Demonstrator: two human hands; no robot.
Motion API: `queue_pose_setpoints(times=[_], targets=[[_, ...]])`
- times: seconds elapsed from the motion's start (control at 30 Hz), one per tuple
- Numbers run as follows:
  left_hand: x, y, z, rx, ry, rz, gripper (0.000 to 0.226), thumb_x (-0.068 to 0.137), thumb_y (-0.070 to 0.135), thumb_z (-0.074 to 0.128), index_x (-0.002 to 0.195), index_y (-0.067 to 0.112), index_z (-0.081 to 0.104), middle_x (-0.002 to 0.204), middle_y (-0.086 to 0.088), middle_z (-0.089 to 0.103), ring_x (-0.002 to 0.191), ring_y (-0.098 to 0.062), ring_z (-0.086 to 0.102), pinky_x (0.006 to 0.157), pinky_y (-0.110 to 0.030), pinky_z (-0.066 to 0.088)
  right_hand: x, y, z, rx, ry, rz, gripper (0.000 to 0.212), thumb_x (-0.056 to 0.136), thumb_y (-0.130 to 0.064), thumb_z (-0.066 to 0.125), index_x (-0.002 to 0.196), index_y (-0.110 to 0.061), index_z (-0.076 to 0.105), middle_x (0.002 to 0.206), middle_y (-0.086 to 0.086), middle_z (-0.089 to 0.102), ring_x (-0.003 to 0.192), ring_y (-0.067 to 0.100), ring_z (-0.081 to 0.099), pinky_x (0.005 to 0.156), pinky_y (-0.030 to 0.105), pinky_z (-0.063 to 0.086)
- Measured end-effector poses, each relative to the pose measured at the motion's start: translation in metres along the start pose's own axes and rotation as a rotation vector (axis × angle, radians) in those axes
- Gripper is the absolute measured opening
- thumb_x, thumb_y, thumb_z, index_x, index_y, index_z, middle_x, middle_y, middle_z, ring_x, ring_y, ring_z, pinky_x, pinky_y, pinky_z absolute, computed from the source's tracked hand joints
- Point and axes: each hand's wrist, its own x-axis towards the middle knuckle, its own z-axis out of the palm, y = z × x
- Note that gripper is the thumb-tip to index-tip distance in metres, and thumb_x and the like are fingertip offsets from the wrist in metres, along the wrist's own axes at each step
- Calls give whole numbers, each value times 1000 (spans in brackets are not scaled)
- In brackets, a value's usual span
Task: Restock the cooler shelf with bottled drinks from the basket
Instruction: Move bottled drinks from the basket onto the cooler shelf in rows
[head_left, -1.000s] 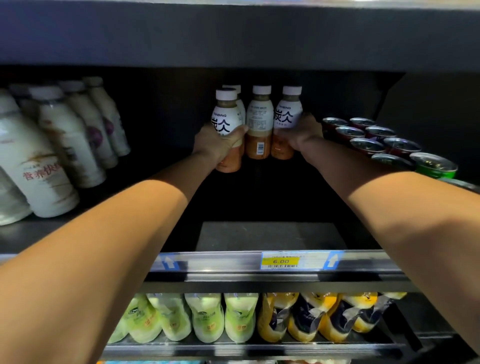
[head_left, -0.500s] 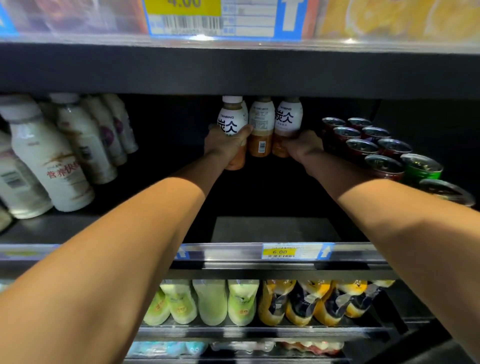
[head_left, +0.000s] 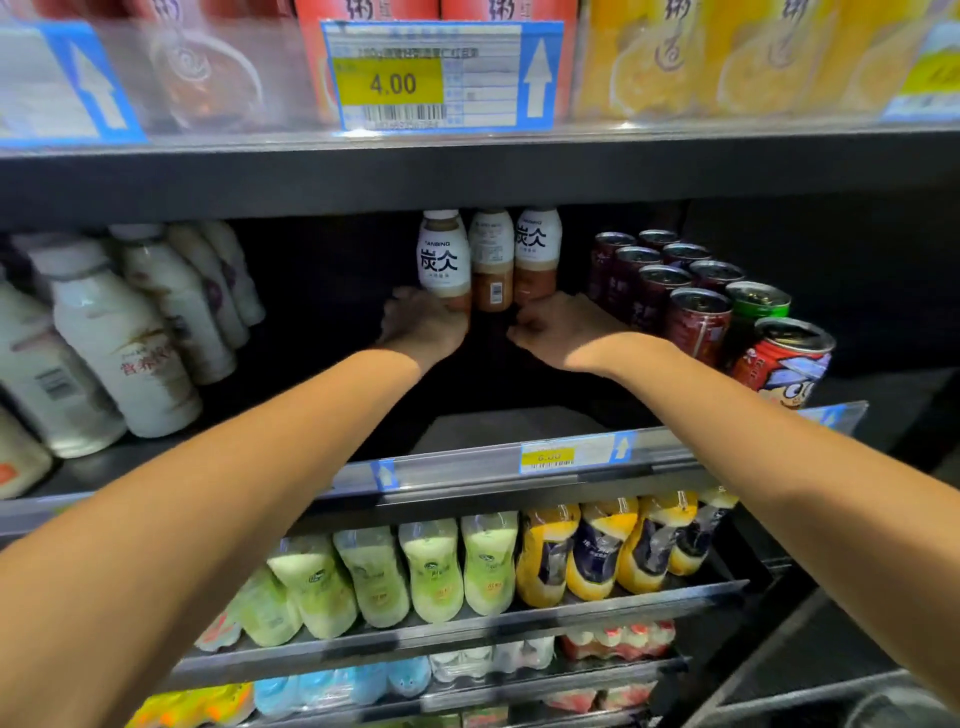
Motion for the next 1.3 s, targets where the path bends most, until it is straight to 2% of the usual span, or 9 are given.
queue_pose_setpoints(times=[0.13,0.23,0.33,0.53,0.7,0.93,1.13,1.2,1.3], targets=[[-67,-6,-24,335,-138,285,33,91,38,52,112,16,65,106,-8,65,90,-32,60,78,-34,49,-56,-21,-11,-374,81,-67,36,100,-38,40,111,-14,65,115,15,64,106,37,60,82,38,48],[-124,-10,-41,397,-62,538,28,93,42,47,89,22,66,88,0,65,81,-27,59,71,-35,48,-114,-28,-22,-506,251,-164,32,102,-31,39,101,-10,63,98,11,65,89,34,61,65,37,40],[-173,-5,-48,350,-15,695,27,94,47,46,93,28,64,88,8,63,83,-21,60,72,-39,52,-171,-20,-33,-496,215,-124,38,100,-33,29,113,-14,60,103,5,63,92,29,57,77,41,47],[-238,21,7,351,-1,1038,31,90,46,39,81,29,63,73,9,60,68,-16,60,54,-31,49,-289,31,-30,-518,209,195,36,90,-29,39,102,-11,68,92,7,68,80,33,62,69,44,53],[-297,69,93,319,-134,1280,24,81,44,43,70,30,58,63,11,55,57,-15,58,41,-27,36,-373,96,-29,-512,128,484,43,92,-34,34,103,-13,70,91,5,69,79,33,64,67,43,53],[-391,159,246,342,-517,1483,11,84,33,62,80,27,53,74,7,56,67,-16,58,50,-29,40,-477,226,-25,-472,10,881,38,88,-38,33,89,-22,67,79,-2,65,69,27,62,57,37,50],[-471,239,398,310,-881,1460,18,98,35,42,104,27,58,99,9,61,93,-15,62,69,-32,45,-546,365,-21,-319,-112,1113,33,80,-39,39,73,-22,66,68,-1,64,56,25,63,44,37,51],[-493,254,448,386,-963,1402,20,99,35,39,104,26,56,101,7,60,95,-18,61,70,-32,42,-562,406,-18,-205,-168,1161,36,89,-39,37,90,-23,69,84,0,68,74,24,67,59,39,55],[-514,271,519,409,-982,1400,10,87,30,55,84,22,62,78,5,63,72,-20,65,55,-29,38,-581,467,0,-8,-223,1197,37,100,-41,32,125,-25,54,121,-1,60,112,22,57,91,35,47]])
